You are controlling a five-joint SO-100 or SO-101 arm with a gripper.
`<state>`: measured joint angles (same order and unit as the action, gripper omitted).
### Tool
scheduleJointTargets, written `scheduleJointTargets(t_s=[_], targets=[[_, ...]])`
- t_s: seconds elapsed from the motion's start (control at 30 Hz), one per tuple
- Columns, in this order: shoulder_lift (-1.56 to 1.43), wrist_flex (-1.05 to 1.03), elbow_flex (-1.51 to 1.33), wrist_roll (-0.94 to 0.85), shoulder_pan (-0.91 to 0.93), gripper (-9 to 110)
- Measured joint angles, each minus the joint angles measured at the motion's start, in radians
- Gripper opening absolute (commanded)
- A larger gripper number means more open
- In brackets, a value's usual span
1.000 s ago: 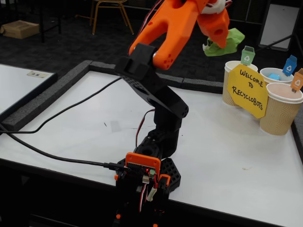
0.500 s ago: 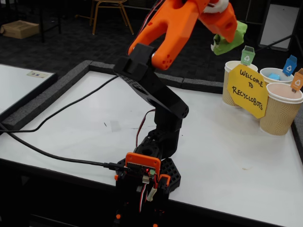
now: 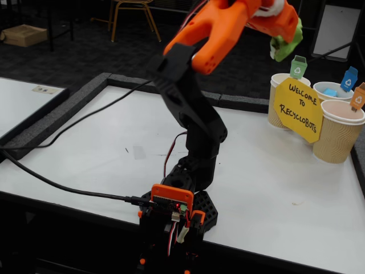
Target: Sort rubbish by color.
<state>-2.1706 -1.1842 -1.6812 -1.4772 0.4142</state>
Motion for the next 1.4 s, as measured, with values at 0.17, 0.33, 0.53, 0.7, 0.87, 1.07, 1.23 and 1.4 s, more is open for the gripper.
scheduleJointTargets(t_s=[0.17,0.33,0.53,0.7,0.87,1.07,1.23,1.4], targets=[[0.190,0.063,0.104,0.000,-0.015,0],[0.376,0.164,0.209,0.000,-0.023,0],[0.568,0.241,0.364,0.000,-0.026,0],[0.623,0.288,0.413,0.000,-0.034,0],[0.632,0.298,0.414,0.000,-0.040,14],[0.632,0.291,0.416,0.000,-0.040,19],[0.632,0.291,0.416,0.000,-0.040,19],[0.632,0.270,0.416,0.000,-0.040,19]])
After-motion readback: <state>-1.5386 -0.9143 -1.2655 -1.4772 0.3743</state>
